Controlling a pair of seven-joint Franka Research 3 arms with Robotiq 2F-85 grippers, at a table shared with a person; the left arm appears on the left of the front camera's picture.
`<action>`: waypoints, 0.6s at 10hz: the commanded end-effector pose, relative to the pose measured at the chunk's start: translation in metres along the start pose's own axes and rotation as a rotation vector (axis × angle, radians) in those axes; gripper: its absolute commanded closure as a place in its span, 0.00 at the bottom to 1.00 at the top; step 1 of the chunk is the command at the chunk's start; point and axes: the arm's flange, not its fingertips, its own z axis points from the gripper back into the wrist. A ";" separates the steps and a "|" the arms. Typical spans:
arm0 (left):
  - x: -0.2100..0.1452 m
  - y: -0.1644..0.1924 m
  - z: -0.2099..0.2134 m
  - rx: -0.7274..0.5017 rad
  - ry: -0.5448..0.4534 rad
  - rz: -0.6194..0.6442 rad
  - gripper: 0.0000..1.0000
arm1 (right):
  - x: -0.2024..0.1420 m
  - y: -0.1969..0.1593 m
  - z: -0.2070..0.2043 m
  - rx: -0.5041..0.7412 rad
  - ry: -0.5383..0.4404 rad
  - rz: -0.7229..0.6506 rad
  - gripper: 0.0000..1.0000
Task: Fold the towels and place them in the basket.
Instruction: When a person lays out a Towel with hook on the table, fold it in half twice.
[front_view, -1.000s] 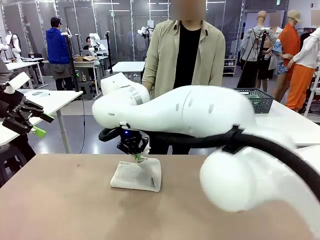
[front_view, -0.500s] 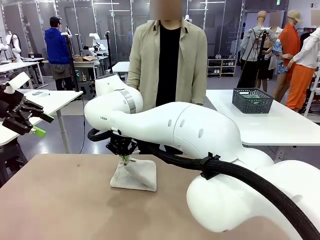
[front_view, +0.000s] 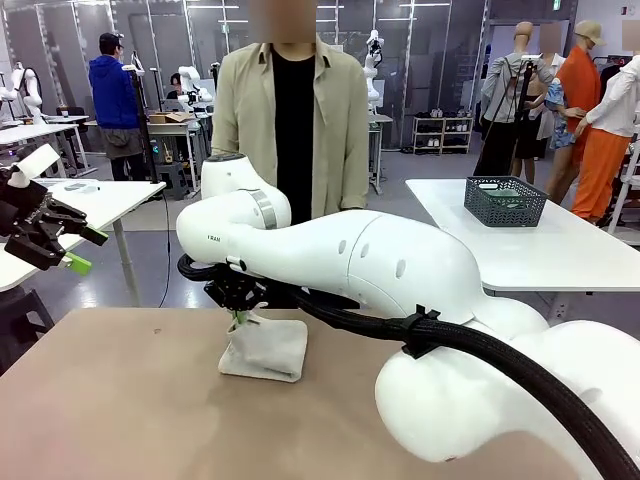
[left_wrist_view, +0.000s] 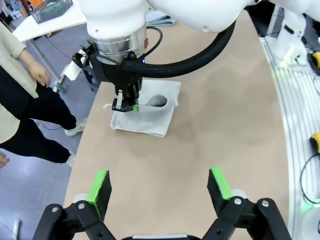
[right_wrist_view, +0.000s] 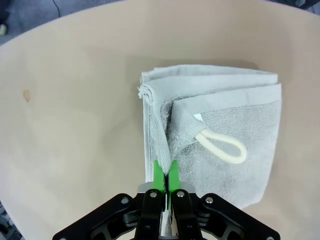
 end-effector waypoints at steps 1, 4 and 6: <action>0.001 -0.001 0.001 -0.003 -0.003 -0.007 0.02 | 0.031 0.033 -0.006 -0.002 -0.011 -0.038 0.96; 0.001 -0.001 0.001 -0.003 -0.003 -0.007 0.02 | 0.030 0.032 -0.010 0.000 -0.017 -0.045 0.77; 0.001 -0.001 0.001 -0.003 -0.003 -0.007 0.02 | 0.028 0.031 -0.007 0.023 -0.053 -0.057 0.73</action>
